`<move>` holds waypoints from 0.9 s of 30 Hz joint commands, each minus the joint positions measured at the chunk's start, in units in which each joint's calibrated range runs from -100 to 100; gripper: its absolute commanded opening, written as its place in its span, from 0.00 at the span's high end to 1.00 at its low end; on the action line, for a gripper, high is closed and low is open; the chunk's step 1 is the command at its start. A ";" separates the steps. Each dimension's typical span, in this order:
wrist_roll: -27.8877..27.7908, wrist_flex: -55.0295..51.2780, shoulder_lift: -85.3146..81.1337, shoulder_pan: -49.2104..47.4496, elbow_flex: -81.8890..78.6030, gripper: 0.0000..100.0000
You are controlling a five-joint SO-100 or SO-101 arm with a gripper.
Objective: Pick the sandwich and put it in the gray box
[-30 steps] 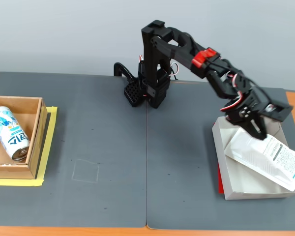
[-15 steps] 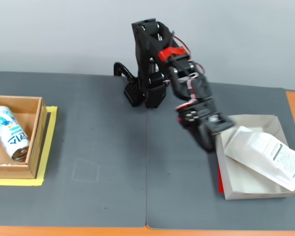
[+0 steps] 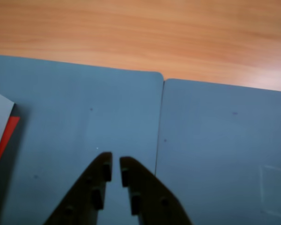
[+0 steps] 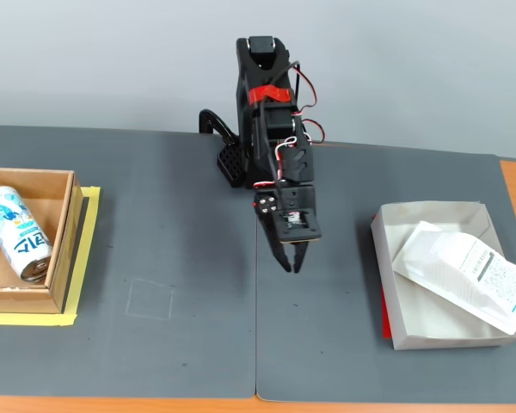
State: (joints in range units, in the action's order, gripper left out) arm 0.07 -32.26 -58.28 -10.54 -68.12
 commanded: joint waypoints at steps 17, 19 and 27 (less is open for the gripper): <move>0.11 -0.29 -20.61 7.22 -21.30 0.98; 0.11 -0.29 -22.39 7.22 -23.20 0.98; -1.40 -9.66 -28.58 7.22 -26.45 0.98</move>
State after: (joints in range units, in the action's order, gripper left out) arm -0.85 -39.03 -84.54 -3.76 -94.52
